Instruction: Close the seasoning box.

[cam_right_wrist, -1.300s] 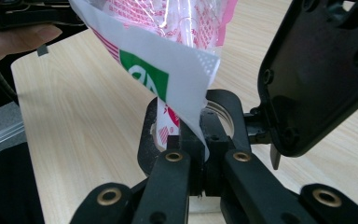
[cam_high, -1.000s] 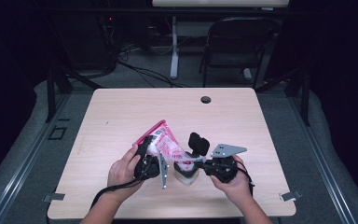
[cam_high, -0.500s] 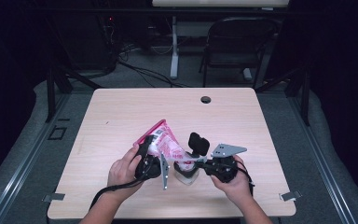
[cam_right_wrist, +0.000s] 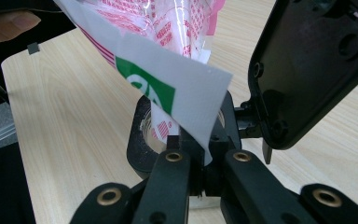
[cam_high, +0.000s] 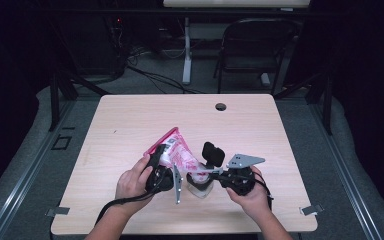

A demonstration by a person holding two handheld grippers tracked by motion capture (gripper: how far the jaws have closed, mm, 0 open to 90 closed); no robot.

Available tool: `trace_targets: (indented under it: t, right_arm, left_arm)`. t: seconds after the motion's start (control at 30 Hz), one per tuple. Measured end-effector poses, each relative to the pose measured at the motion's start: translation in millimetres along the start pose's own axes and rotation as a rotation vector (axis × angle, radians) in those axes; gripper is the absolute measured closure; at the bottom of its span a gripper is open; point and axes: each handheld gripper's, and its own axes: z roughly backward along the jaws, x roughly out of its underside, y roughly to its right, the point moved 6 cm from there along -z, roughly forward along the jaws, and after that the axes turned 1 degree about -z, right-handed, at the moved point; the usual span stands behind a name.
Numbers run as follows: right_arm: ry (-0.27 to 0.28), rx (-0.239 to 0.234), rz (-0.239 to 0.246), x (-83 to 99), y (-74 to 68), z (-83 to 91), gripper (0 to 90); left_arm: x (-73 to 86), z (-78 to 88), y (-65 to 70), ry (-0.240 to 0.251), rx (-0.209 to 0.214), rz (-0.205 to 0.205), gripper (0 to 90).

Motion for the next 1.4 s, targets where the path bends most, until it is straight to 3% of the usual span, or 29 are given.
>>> trace_targets:
  t: [1.4]
  right_arm:
    - [-0.004, 0.007, -0.001, 0.8, 1.6, 0.3, 90.0]
  left_arm:
    - [-3.7, 1.8, -4.0, 0.008, -0.009, -0.036, 68.1]
